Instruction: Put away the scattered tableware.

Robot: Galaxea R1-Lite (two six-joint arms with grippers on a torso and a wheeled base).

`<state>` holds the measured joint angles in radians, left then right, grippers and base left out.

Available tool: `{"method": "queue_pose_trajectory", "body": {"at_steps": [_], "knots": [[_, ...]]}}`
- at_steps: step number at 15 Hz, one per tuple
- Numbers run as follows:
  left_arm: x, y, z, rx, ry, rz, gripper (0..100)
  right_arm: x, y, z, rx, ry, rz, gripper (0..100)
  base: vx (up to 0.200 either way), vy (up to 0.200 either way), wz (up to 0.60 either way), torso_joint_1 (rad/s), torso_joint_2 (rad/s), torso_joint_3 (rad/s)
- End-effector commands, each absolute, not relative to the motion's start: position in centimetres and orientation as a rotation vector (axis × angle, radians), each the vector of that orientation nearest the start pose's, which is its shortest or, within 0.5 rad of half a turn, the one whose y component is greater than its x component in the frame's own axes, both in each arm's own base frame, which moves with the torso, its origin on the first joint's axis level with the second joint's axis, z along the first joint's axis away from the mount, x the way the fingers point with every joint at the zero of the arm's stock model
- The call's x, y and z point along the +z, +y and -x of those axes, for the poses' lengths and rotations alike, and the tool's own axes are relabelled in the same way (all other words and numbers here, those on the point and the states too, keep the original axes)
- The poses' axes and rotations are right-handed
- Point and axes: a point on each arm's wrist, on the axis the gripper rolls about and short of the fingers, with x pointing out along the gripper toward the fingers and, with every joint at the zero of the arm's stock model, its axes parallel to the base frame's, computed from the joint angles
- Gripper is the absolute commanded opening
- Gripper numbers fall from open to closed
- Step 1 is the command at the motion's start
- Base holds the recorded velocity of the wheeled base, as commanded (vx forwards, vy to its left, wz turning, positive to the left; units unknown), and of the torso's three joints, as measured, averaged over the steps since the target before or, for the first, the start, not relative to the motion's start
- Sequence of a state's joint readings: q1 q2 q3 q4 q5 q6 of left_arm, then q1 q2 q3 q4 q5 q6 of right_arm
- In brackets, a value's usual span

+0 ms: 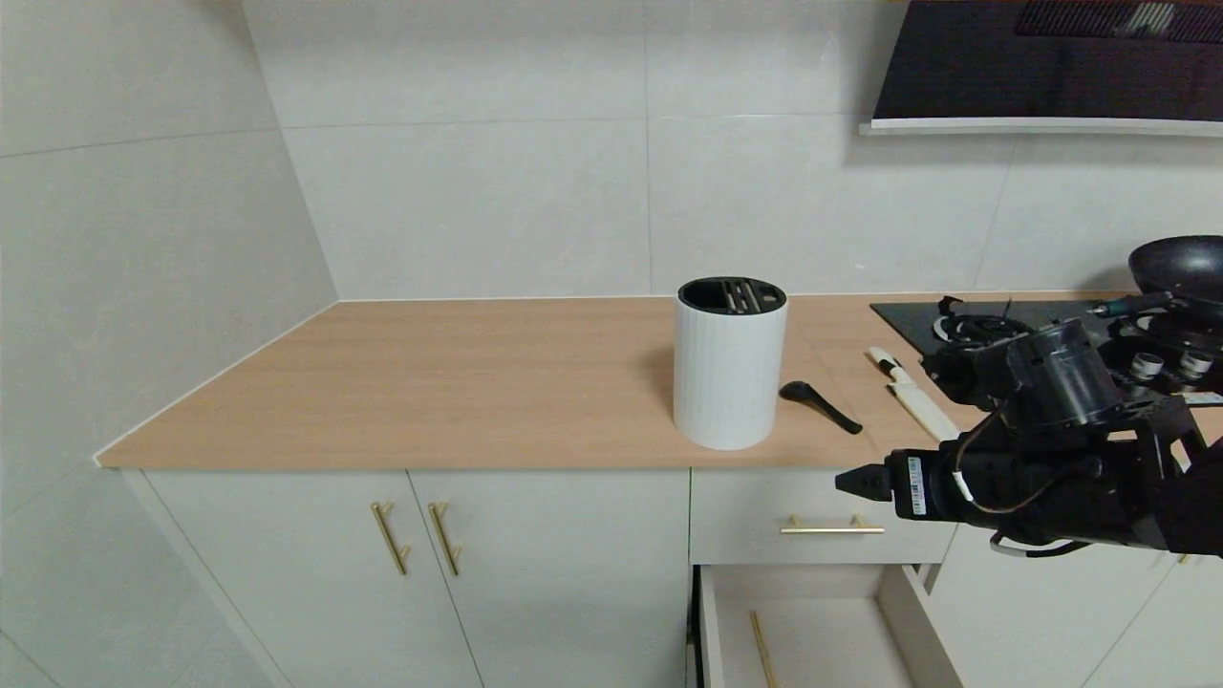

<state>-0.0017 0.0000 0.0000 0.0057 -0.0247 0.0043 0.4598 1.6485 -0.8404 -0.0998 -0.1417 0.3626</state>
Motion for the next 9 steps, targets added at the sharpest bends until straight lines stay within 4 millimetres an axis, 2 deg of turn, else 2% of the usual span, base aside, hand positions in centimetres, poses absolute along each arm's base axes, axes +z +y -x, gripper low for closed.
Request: {"method": "queue_pose_trajectory", "body": {"at_steps": [1, 4, 6, 9], "knots": [[7.5, -0.1, 2.3, -0.026, 0.006, -0.005, 100, 15.6, 12.0, -25.5, 0.181, 0.721, -0.118, 100, 0.000, 0.000, 0.00, 0.085, -0.19, -0.100], [7.5, -0.1, 2.3, -0.026, 0.006, -0.005, 100, 15.0, 9.4, -30.5, 0.157, 0.613, -0.042, 100, 0.000, 0.000, 0.00, 0.019, -0.03, -0.015], [7.5, -0.1, 2.3, -0.026, 0.006, -0.005, 100, 14.3, 7.1, -34.1, 0.240, 0.577, 0.000, 100, 0.000, 0.000, 0.00, 0.000, 0.00, 0.000], [7.5, -0.1, 2.3, -0.026, 0.006, -0.005, 100, 12.0, 5.2, -38.2, 0.369, 0.578, 0.077, 100, 0.000, 0.000, 0.00, 0.000, 0.00, 0.000]]}}
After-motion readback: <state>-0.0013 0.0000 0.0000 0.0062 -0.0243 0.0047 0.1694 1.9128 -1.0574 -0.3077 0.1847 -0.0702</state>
